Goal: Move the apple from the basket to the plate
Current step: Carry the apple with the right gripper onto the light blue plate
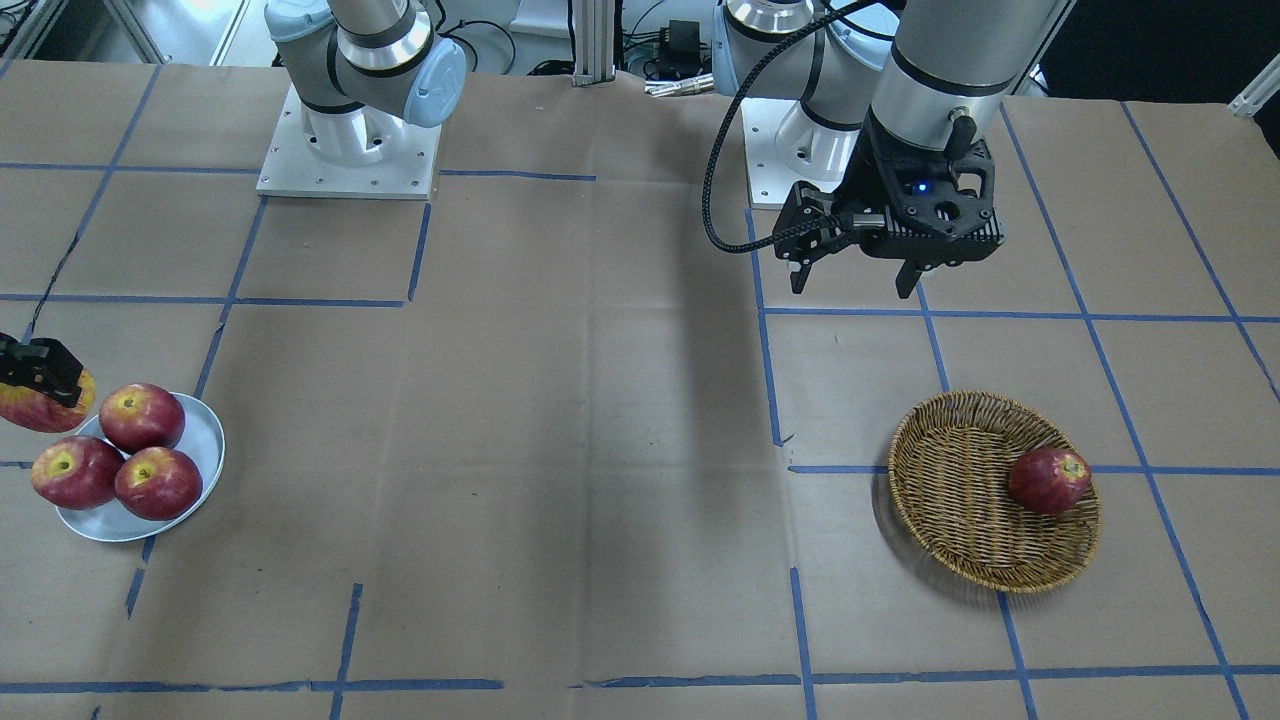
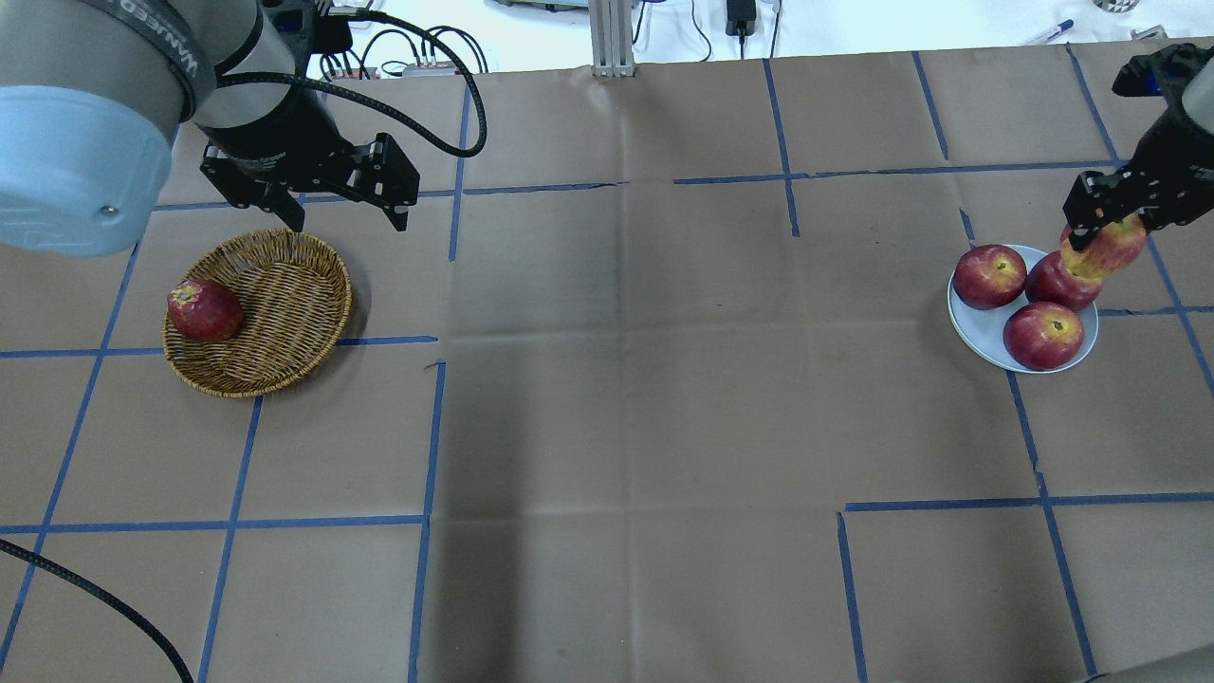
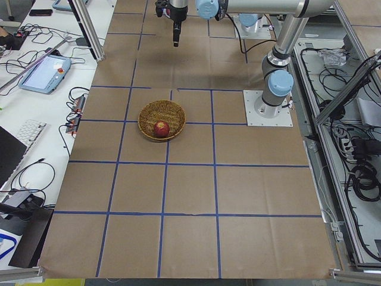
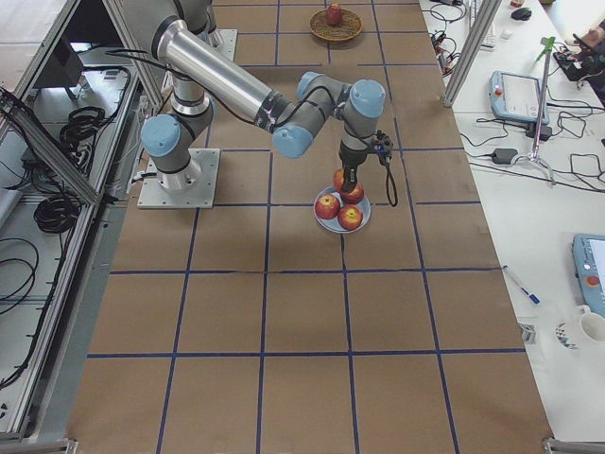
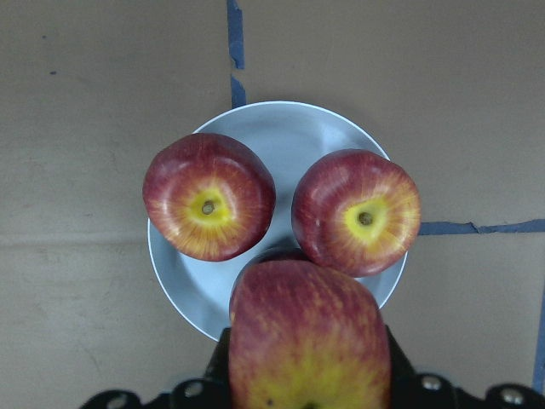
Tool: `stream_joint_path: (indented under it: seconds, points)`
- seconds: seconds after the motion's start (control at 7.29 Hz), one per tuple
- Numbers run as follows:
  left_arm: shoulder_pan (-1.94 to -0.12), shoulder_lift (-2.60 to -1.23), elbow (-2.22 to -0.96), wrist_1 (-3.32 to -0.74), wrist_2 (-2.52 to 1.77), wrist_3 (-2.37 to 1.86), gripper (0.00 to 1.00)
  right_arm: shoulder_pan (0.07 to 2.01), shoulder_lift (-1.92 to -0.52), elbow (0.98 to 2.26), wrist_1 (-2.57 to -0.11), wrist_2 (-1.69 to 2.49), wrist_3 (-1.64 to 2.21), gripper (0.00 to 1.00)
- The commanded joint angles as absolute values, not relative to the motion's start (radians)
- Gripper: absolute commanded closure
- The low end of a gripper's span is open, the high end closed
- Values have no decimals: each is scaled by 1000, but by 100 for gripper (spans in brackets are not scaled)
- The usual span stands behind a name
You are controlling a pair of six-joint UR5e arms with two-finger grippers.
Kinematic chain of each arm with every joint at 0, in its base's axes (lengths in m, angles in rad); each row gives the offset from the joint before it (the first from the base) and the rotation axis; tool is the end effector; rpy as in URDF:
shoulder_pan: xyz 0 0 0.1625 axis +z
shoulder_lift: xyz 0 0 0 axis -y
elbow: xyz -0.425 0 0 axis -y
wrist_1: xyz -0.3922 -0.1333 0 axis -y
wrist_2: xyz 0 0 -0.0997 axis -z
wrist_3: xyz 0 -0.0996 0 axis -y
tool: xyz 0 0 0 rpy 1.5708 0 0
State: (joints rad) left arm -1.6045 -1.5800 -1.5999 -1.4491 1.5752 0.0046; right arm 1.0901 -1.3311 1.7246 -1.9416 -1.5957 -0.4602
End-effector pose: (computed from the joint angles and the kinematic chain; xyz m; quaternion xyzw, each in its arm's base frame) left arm -0.1498 -0.4987 0.4815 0.0190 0.9989 -0.0417 0.0016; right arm -0.1432 -0.5575 0.3232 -0.0101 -0.9998 -0.0158 0.0060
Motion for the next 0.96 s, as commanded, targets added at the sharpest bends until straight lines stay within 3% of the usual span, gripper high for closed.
stream_joint_path:
  seconds: [0.0,0.41,0.55,0.69,0.82]
  points:
    - [-1605,-1575,-1601,-1450,1574,5,1,1089,-1316,1753,-1997,-1594,-465,46]
    - [-1605,-1574,-1601,-1451,1574,5,1,1097,-1266,1749,-2026,-1594,-462,45]
    - [-1605,-1574,-1601,-1451,1574,5,1,1097,-1266,1750,-2026,-1595,-463,41]
    - [-1605,-1574,-1600,-1456,1575,5,1,1097,-1261,1750,-2028,-1594,-463,9]
    - [-1605,-1572,-1600,-1460,1575,6,1,1097,-1256,1741,-2028,-1595,-463,0]
